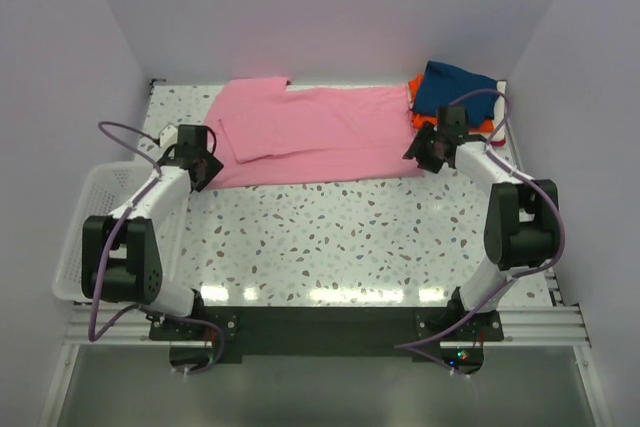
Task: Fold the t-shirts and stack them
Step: Fold the tshirt
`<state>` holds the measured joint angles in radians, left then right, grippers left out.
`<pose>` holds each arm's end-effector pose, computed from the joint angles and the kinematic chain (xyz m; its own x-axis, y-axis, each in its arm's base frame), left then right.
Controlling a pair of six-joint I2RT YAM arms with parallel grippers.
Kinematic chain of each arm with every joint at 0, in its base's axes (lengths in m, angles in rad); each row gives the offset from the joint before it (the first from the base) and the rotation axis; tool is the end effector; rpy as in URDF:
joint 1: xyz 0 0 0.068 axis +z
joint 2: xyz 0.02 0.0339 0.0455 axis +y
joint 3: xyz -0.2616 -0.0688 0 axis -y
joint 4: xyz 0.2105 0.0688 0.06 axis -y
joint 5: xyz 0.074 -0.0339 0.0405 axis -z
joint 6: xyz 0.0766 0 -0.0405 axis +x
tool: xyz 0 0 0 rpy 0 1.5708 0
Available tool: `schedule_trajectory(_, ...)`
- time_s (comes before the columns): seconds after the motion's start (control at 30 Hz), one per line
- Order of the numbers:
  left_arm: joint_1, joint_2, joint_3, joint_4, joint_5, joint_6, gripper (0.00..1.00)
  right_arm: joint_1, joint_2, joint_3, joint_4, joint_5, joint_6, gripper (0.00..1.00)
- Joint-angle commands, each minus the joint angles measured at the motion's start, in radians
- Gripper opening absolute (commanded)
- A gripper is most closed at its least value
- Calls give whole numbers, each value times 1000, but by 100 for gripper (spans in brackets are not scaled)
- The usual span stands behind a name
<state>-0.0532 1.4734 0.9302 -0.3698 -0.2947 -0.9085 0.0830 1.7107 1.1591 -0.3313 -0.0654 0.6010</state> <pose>0.2966 0.0065 0.1999 -0.3862 -0.7351 -0.5572 -0.7009 0.6266 -0.3408 0.3611 0.0351 0.1971 -0.7052 0.5075 -0.4951 0.3330 0.8536 0.4007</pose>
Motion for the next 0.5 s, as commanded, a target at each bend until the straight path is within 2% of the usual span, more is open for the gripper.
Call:
schedule_trajectory(0.0, -16, 31, -8, -4, -122, -26, 49, 0, -6, -2, 0, 33, -24, 52)
schedule_trajectory(0.47, -17, 217, 124, -115, -359, -78, 56, -11, 47, -9, 24, -1, -20, 55)
